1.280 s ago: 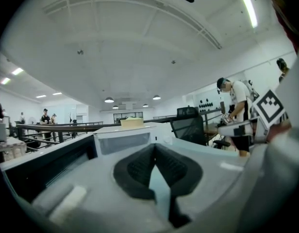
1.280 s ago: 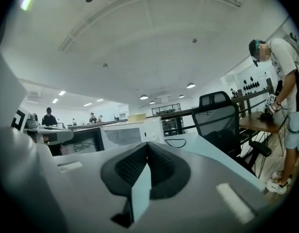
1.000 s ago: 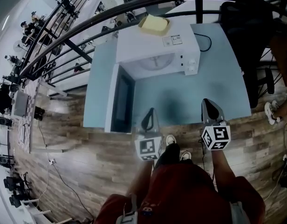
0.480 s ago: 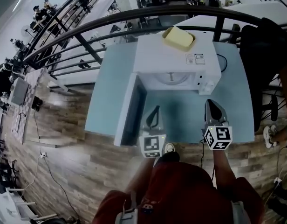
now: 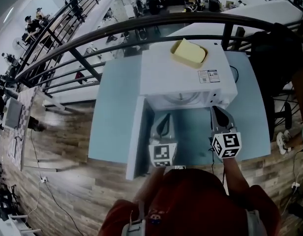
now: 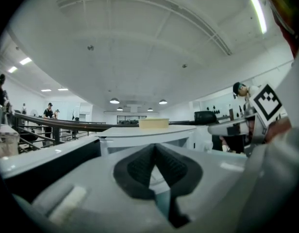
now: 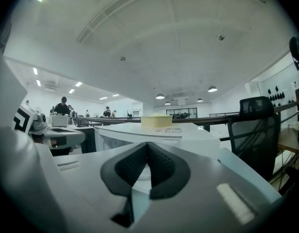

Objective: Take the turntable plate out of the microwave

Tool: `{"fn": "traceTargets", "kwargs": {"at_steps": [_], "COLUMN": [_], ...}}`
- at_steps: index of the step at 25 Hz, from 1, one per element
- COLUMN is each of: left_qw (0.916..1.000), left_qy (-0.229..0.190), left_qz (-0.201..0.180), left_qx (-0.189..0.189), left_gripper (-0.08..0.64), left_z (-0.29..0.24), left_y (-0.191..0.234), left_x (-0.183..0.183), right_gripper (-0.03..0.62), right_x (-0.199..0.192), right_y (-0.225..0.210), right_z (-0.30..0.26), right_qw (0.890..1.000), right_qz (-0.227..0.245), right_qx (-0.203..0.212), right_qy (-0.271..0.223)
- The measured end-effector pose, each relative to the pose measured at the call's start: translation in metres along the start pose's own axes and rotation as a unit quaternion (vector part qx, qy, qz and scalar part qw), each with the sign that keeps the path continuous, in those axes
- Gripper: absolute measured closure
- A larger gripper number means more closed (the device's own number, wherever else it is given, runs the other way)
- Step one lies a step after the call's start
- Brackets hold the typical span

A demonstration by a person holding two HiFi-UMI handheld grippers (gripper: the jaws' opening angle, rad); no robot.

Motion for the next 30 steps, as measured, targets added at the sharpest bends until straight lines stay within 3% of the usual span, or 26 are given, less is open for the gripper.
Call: {"fn": "traceTargets", "kwargs": {"at_steps": [11, 22, 30], "left_qw": [0.9993, 0.999, 0.9989], "left_qy": [0.017, 0.036, 0.04], "left_qz": [-0.003, 0.012, 0.019], "left_qx": [-0.031, -0.021, -0.014], "left_gripper": [0.561, 0.561, 0.561], "left_z": [-0.034, -0.058, -0.064], "left_y": [0.022, 0.027, 0.022], "left_x": [-0.046, -0.079, -0.094], "right_gripper": [0.592, 0.592, 0.584], "right_x": [-0.046, -0.101, -0.145], "right_y": [0.018, 0.005, -0.007], "right_z": [-0.037, -0.066, -0.086], "right_qw": [0.999, 0.996, 0.984], "right_qz": [-0.016, -0.036, -0.14], "right_qx": [-0.005, 0.004, -0.012], "right_qy": [0.03, 0.083, 0.11]}}
Point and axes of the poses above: the fingertips, and each gripper's own axes: z backward along the fingers, y to its left, x out of its top, the point moved 1 cm from there along z, backward along the fingers, and after that the axes turned 13 degrees about -y, right-handed, at the moved point
